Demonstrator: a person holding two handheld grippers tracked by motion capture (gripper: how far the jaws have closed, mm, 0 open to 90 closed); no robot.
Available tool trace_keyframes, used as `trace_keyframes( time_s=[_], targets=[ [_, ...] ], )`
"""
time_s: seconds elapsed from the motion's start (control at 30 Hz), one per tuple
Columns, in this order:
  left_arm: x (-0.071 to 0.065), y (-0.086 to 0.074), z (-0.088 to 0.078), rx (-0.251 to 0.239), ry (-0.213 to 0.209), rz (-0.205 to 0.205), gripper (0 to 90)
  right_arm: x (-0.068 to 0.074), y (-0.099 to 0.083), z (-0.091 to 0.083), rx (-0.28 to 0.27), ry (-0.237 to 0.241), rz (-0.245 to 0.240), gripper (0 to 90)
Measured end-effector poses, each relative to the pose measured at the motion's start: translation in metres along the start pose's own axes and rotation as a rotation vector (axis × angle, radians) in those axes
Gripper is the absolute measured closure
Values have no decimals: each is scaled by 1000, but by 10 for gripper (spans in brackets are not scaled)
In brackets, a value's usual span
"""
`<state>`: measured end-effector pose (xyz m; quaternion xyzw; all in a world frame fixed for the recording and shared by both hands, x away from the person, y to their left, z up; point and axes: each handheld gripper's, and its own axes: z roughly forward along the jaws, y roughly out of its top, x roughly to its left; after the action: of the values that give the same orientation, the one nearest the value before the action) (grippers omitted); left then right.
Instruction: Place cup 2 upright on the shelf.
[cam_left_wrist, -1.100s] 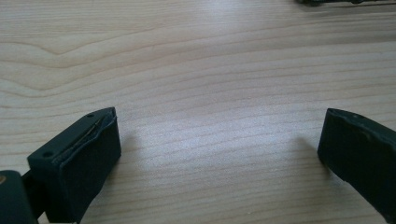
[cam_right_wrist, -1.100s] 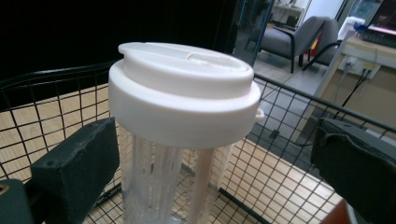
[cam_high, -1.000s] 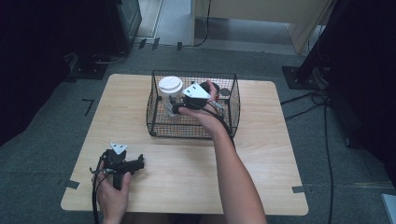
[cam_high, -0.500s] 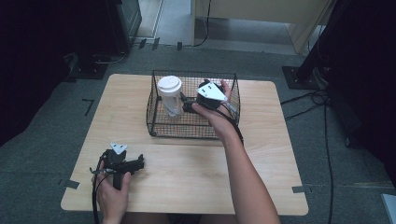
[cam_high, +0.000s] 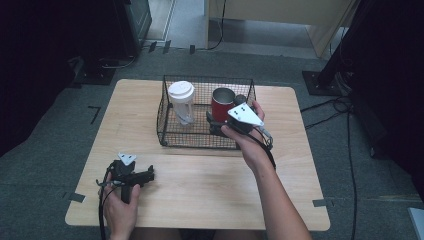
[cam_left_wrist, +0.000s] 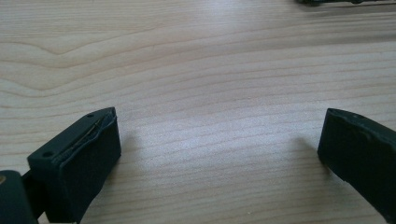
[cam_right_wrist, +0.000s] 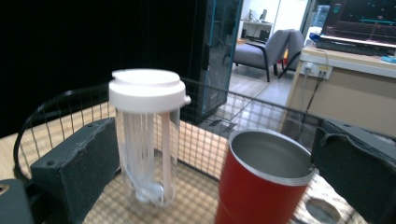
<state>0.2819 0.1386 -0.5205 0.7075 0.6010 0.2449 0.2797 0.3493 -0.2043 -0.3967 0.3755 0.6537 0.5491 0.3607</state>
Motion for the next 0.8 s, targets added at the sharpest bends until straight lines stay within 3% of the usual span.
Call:
trace_keyframes(
  time_s=[0.37,0.8],
  targets=[
    [0,0,0,0,-1,-1,1,-9,-28,-48,13,-44,6,15],
    [0,0,0,0,0,0,1,-8,-52,-93,20,-59,-16,15]
  ],
)
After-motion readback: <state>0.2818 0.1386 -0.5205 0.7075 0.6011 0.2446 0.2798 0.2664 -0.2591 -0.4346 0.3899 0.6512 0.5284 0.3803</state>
